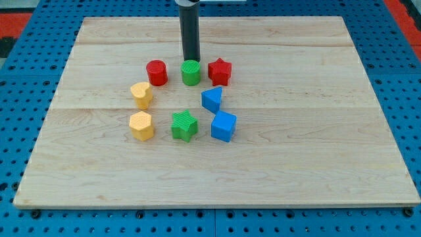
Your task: Push the blue triangle to the bottom right side of the red star
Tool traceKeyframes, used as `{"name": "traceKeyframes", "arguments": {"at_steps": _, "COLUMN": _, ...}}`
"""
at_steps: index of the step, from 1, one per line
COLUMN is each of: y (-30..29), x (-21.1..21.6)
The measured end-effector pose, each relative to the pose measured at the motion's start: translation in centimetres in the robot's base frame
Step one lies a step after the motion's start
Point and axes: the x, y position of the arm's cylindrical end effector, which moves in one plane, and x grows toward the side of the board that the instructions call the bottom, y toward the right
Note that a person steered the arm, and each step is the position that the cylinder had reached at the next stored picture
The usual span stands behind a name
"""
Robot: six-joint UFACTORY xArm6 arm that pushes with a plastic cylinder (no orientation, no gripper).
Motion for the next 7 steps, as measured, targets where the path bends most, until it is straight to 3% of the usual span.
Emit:
{"name": "traceKeyframes", "arguments": {"at_steps": 4, "y": 2.5, "x": -8.0}}
{"name": "traceKeyframes", "arguments": {"at_steps": 6, "y": 3.1, "x": -8.0}}
{"name": "traceKeyframes", "arguments": {"at_steps": 7, "y": 6.2, "x": -7.5}}
